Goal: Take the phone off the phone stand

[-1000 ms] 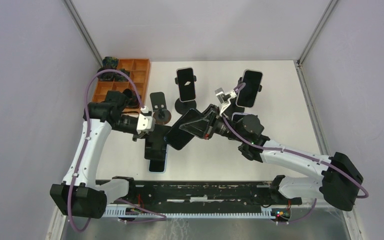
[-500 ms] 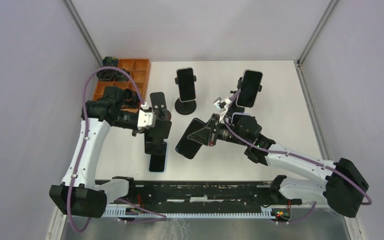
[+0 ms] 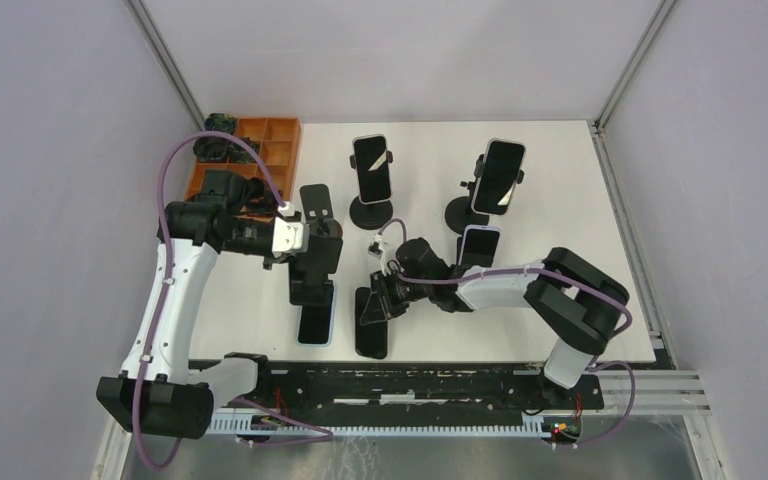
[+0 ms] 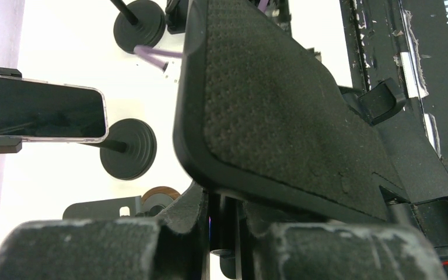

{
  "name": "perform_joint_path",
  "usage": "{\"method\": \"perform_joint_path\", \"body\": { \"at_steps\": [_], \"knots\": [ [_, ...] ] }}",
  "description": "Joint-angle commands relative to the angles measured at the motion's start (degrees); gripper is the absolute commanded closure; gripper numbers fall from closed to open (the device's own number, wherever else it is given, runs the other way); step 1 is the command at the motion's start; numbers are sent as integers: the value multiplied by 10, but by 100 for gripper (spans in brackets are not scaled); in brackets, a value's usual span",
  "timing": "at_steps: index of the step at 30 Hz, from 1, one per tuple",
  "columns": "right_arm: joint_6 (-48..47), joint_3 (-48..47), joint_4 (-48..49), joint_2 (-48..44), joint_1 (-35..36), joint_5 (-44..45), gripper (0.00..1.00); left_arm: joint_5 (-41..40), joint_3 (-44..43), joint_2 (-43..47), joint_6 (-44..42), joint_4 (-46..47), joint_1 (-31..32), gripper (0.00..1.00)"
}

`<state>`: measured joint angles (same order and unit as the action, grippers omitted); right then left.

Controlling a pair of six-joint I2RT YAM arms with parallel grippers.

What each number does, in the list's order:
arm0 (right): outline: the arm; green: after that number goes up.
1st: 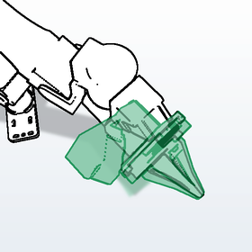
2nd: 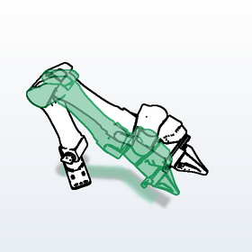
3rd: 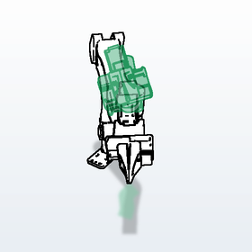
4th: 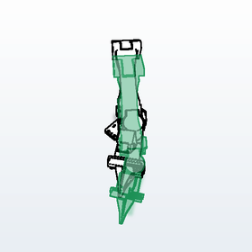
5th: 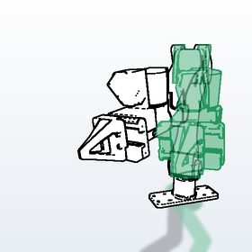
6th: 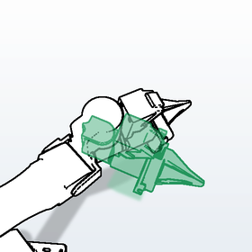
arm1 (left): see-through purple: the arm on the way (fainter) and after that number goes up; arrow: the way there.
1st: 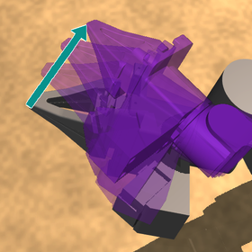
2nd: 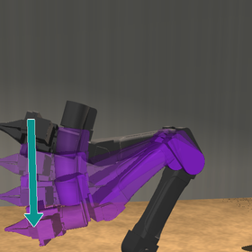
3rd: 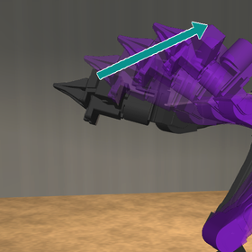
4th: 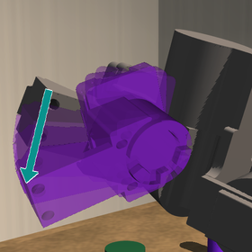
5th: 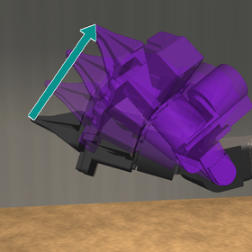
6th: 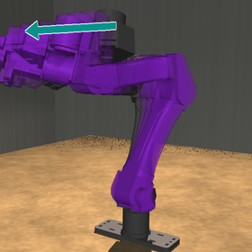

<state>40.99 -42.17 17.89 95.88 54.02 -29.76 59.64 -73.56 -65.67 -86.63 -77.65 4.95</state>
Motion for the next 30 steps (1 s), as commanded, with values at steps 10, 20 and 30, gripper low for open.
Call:
{"method": "perform_joint_path", "body": {
  "at_steps": [10, 20, 30],
  "knots": [
    [6, -108, 28, 101, -8, 21, 51, 26, -8, 16, 14, 4, -1, 98],
    [-54, -101, -99, 40, -8, 175, 2, 35, -8, 10, 9, 4, -1, 98],
    [-127, -156, -165, -53, -8, 257, 2, 40, -8, 8, 0, -8, -1, 98]
  ]
}}
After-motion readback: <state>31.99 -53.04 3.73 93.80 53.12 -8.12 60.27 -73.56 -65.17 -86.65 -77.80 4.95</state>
